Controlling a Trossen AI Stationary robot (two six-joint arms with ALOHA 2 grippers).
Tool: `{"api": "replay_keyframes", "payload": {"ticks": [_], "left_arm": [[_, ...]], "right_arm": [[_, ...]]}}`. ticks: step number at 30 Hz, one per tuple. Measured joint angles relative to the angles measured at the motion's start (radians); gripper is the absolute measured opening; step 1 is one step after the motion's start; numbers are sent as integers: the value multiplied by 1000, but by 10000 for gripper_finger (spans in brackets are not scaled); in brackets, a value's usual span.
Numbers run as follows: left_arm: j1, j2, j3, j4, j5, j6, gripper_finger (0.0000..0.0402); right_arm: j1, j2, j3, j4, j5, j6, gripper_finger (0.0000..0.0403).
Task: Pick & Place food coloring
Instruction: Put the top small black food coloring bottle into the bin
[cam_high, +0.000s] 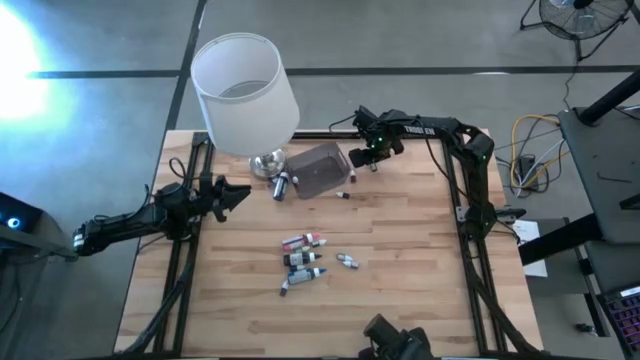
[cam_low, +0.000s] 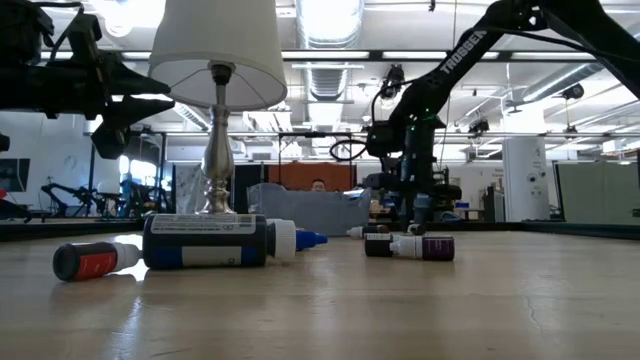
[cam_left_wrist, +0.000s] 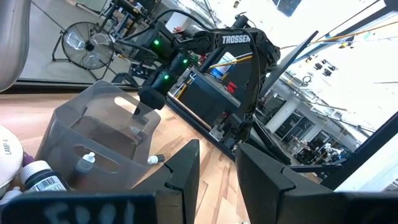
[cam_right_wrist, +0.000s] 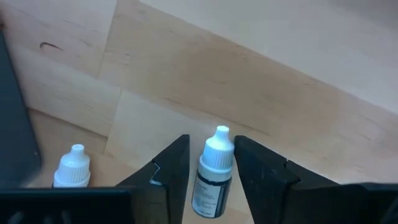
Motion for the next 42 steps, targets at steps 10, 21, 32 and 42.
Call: {"api": "replay_keyframes", "payload": {"ticks": [10,21,32,42], "left_arm": [[0,0,0,0,0,0,85],[0,0,0,0,0,0,85],[0,0,0,0,0,0,85],[0,0,0,0,0,0,85]], "right_arm": [[-2,-3,0,-1,12,-25,58],[4,-88,57,11,69,-19,52],[185,-320,-59,398,373,94,49],[450,-380,-293,817,458,148,49]]}}
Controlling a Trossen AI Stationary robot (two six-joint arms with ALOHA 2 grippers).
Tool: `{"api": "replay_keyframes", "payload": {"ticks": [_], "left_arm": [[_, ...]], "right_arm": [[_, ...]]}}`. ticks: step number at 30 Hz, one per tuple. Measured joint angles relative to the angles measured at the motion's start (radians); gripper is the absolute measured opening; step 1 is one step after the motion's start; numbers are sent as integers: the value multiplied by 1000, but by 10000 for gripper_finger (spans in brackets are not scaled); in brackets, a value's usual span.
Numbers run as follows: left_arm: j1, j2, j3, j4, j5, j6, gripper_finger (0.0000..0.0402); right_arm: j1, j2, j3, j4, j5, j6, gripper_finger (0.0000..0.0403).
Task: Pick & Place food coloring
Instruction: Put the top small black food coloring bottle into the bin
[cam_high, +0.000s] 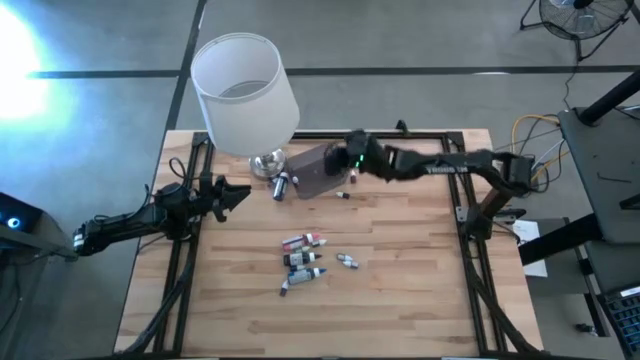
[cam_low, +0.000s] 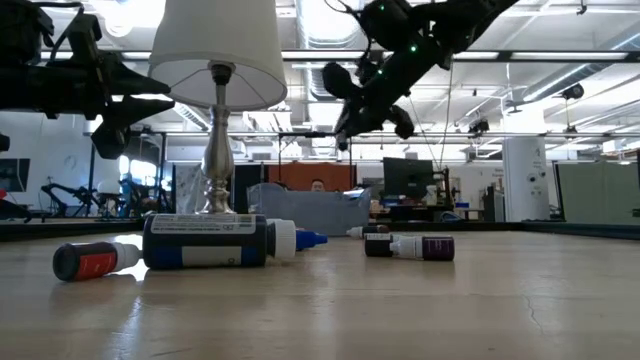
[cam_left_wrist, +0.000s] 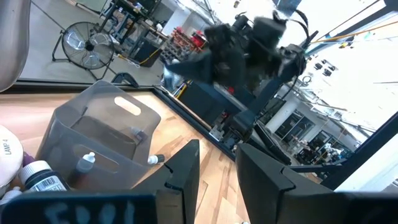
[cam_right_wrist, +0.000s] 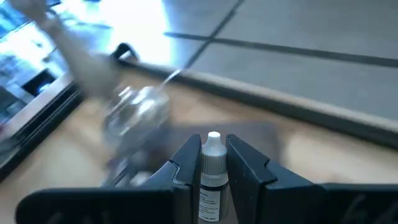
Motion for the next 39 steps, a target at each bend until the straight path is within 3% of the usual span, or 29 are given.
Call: {"api": "replay_keyframes", "payload": {"ticks": [6,24,34,39], "left_arm": [[0,0,0,0,0,0,85],[0,0,0,0,-4,0,85],[0,0,0,0,-4,0,85],[0,0,0,0,-4,0,85]], "right_arm": [[86,76,-24,204,-1,-3,50],[89,482,383,177,-175,-34,50],[89,423,396,116,-157,-101,50],[88,382,378,-8,-32,-109,50]]}}
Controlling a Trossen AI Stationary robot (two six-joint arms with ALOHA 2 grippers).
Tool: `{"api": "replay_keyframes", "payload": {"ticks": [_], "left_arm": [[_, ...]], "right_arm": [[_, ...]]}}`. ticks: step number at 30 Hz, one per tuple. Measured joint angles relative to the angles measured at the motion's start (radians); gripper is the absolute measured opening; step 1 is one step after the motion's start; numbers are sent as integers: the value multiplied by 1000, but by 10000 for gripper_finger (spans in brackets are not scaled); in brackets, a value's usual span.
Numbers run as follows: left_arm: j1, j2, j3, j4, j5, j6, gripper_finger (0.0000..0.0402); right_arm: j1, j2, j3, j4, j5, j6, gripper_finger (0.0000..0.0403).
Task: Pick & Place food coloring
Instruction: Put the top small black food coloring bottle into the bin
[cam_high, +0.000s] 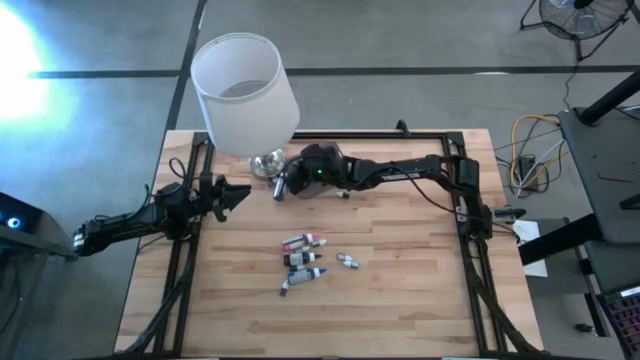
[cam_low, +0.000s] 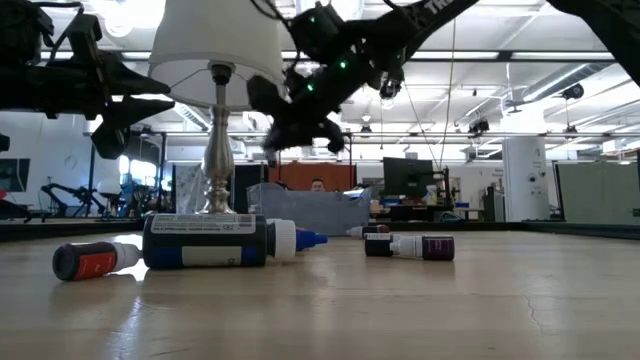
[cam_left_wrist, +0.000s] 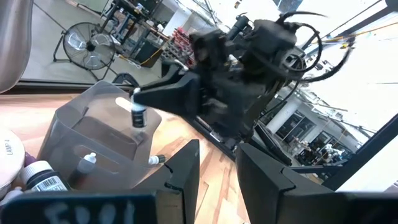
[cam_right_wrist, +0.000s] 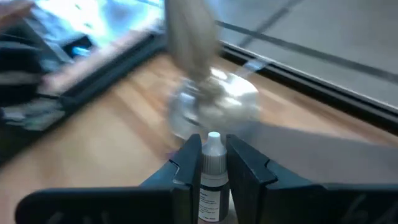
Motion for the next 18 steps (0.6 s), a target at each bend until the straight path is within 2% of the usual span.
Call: {"api": "replay_keyframes", "payload": {"ticks": [3,7,10,15,18], "left_arm": [[0,0,0,0,0,0,85],[0,0,0,0,0,0,85],[0,0,0,0,0,0,85],[0,0,0,0,0,0,85],[0,0,0,0,0,0,85]], "right_arm": [[-4,-6,-57,43,9,87,50],[-1,-7,-154,214,39,173,50],[-2,-2,-208,329,41,146,52],[-16,2,-234,313,42,27,76],[-33,4,-243,310,-23,2,89]]}}
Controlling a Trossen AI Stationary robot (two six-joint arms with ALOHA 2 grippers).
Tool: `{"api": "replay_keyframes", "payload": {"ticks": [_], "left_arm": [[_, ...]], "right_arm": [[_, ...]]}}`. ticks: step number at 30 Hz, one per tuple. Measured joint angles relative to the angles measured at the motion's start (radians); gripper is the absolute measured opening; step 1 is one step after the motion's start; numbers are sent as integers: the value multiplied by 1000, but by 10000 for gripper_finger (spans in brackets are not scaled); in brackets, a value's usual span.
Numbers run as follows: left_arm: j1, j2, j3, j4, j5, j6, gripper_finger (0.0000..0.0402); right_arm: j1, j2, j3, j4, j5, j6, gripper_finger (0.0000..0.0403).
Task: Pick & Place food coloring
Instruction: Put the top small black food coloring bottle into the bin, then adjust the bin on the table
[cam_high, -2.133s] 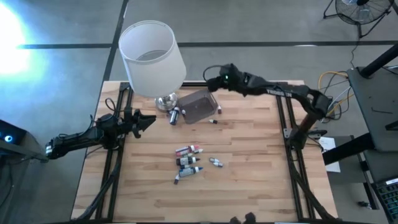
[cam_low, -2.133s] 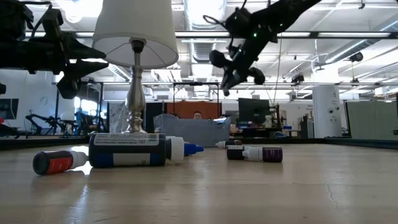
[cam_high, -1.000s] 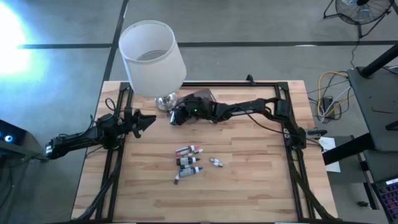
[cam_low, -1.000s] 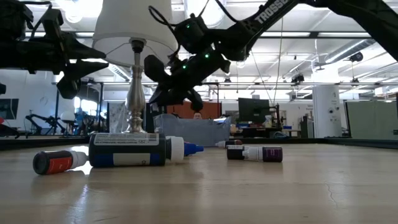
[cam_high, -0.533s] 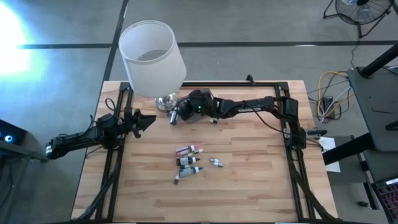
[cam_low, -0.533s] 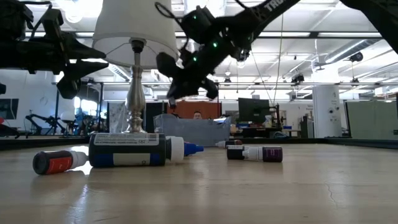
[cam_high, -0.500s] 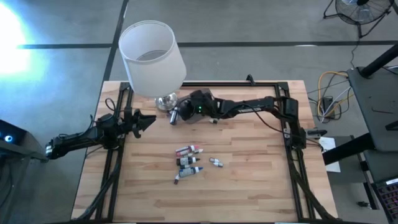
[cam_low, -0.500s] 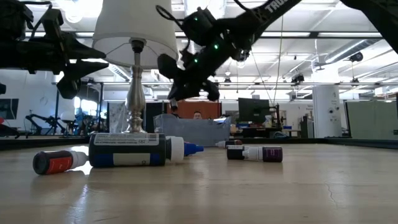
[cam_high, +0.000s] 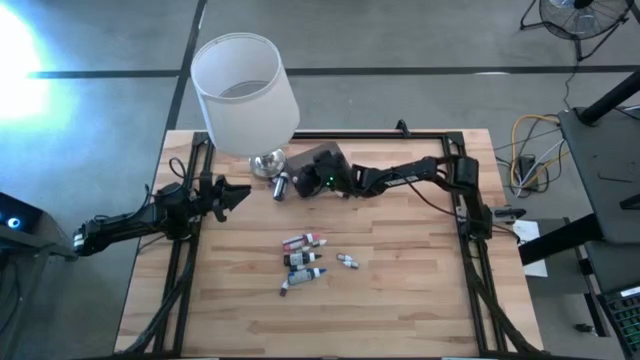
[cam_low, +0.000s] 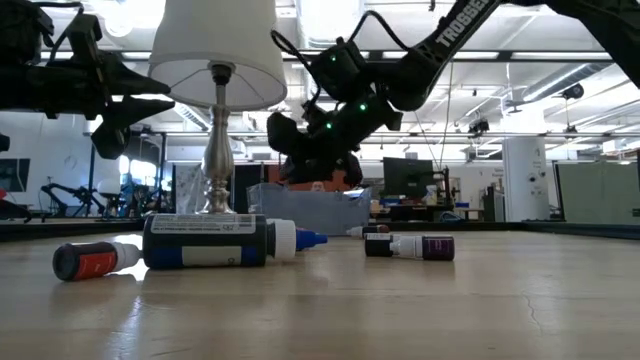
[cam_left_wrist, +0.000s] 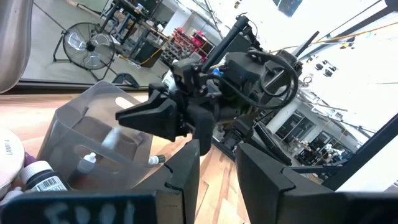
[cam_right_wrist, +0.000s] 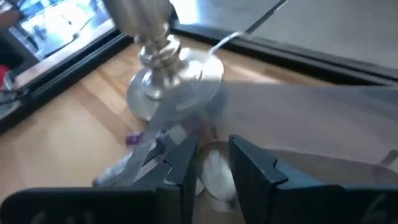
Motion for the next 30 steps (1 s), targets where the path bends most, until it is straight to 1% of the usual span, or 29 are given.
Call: {"api": "replay_keyframes", "payload": {"ticks": [3,11,13,14,17,18,22,24,26,28,30], "left_arm": [[0,0,0,0,0,0,85],[0,0,0,0,0,0,85],[0,0,0,0,0,0,85],[0,0,0,0,0,0,85],[0,0,0,0,0,0,85],[0,0,0,0,0,0,85],[0,0,0,0,0,0,85],[0,0,0,0,0,0,85],[0,0,0,0,0,0,85],[0,0,0,0,0,0,85],[0,0,0,0,0,0,85]], "right_arm": [[-15,0,0,6,-79,-11,87],[-18,0,-2,1,-92,-38,68],[-23,-5,-2,-17,-97,15,71],[-31,-9,-1,-42,-115,78,74],[-77,-16,60,-213,-226,252,92],[-94,-16,92,-300,-245,276,101],[-145,21,248,-616,-260,289,149],[-167,42,322,-697,-312,307,172],[-177,58,389,-739,-369,306,192],[-181,72,448,-782,-378,305,206],[-180,95,510,-866,-377,306,213]]}}
